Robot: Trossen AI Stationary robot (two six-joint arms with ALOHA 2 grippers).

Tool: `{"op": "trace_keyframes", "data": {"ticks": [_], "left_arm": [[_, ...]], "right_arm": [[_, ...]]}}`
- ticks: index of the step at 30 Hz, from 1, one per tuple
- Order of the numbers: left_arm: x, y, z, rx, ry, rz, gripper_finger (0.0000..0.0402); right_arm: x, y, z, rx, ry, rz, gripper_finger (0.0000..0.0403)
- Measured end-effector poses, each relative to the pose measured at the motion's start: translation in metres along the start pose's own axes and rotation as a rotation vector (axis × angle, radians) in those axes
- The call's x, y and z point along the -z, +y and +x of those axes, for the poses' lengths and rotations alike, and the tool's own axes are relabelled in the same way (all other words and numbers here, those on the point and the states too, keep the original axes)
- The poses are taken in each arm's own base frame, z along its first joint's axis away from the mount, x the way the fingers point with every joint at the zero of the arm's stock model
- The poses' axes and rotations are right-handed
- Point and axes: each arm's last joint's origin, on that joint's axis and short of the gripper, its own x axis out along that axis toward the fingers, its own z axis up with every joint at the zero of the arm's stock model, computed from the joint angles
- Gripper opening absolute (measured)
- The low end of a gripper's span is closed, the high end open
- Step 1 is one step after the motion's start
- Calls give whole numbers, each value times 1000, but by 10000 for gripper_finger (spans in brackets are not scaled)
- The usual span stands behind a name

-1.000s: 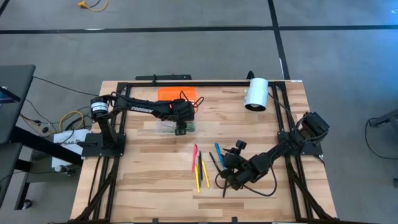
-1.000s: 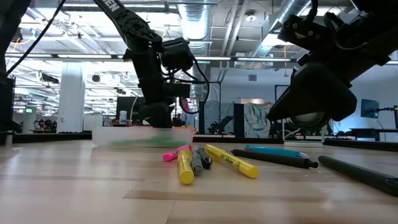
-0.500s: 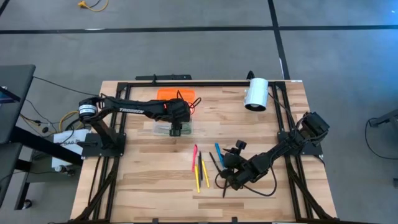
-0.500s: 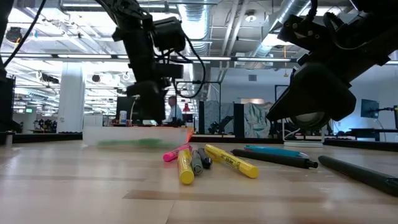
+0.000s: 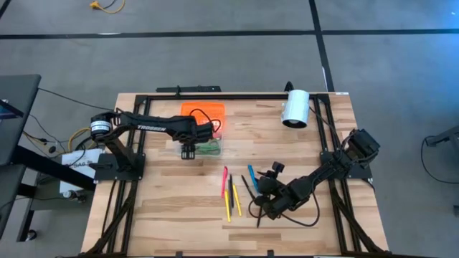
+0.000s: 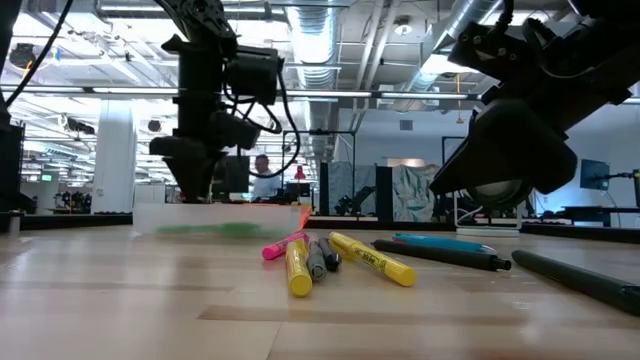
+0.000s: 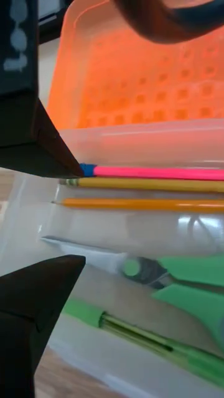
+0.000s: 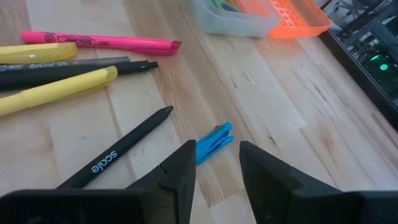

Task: Pick & place school supplies into a supply box
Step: Adjust the supply box on the table

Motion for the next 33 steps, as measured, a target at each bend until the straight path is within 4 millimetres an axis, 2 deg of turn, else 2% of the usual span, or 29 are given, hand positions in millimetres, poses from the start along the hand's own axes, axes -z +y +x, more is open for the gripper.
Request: {"op": "trace_keyframes", "data": {"ticks": [8,14,18,33], "left_arm": [[7,-2,1,45,57,-13,204],[9,-9,7,153,40,-24,204],[4,-13,6,177,-6,-21,204],[-20,-43,-6,259,-257,54,204]], "right_arm": [[2,0,0,-12,9,-1,118],[22,-3,8,-19,10,39,118],[33,-5,12,-32,-2,73,118],[33,-5,12,-31,-6,41,118]]}}
